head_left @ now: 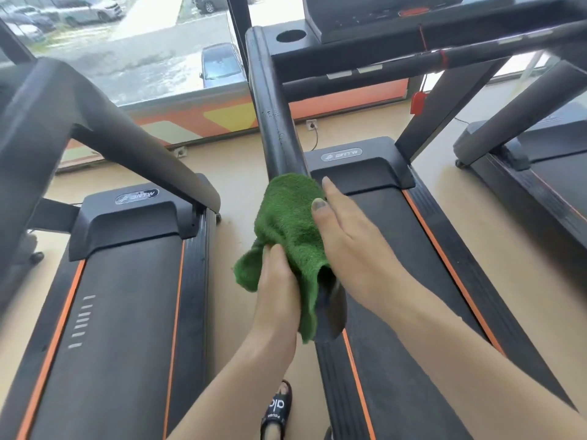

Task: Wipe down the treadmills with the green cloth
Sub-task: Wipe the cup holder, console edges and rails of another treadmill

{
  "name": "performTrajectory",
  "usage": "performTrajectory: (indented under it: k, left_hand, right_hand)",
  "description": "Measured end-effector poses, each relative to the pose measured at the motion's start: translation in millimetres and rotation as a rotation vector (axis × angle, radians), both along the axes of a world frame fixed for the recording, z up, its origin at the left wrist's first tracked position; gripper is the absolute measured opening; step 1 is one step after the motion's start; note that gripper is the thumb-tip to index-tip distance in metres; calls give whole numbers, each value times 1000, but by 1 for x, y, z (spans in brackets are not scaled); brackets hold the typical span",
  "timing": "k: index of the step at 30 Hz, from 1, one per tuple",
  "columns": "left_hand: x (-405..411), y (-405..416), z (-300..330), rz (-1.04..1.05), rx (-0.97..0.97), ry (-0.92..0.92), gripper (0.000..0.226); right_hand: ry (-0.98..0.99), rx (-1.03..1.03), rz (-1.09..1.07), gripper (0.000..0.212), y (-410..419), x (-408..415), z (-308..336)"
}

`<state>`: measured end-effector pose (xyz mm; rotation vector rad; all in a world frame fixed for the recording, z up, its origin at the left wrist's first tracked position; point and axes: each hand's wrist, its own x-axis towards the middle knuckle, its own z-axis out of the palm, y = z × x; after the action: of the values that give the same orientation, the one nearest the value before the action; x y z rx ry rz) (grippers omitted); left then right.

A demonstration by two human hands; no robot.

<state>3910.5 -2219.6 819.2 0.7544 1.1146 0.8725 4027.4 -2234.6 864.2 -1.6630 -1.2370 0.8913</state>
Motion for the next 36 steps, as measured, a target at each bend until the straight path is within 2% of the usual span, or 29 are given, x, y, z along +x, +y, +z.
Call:
performTrajectory:
  k: [1,2,5,7,9,12,14,15,16,18,20,23,26,28,32,36]
  left_hand:
    - [3,0,2,-15,40,30,47]
    - [5,5,6,-11,20,21,47]
    - [12,39,15,-33,-81,-17,51]
    - [20,66,24,8,-77,46,54]
    - [25,80,33,11,-20,131,48]
    - [22,58,29,-65,194,369,38]
    - [16,19,23,-68,388,481,26]
    - [13,1,23,-56,461,523,28]
    - [12,-5,22,-52,505,527,37]
    - [13,7,24,-56,466,468,50]
    - [16,33,26,-79,366,417,47]
    - [20,56,34,-108,291,422,41]
    - [19,49,30,-82,253,363,50]
    - [14,21,22,-49,274,401,56]
    - [13,-41,17,30,436,458,50]
    - [14,-9,12,68,408,414,41]
  right_hand:
    - [122,-87,49,58,-3,-5,-1]
    - [166,-120,67,59,-1,-10,-7]
    - [324,-97,50,52,20,-5,-18]
    - [459,-118,27,43,41,8,-27]
    - [519,-101,115,48,42,20,-34]
    - [635,-166,106,53,15,17,-42]
    - [736,-258,9,52,-17,4,-53]
    - [788,-288,-36,50,-32,-2,-60]
    - [831,-295,-63,49,-44,-7,-67]
    - [912,-338,-121,48,-45,-6,-79]
    - [959,-358,-83,52,-19,2,-82]
    - [953,-284,-36,57,19,10,-69]
    - [986,-234,-88,58,13,11,-74]
    - [963,-269,-117,57,-6,1,-76]
    - [943,-345,-174,56,-52,-20,-74]
    - [1109,-352,-197,54,-51,-24,-71]
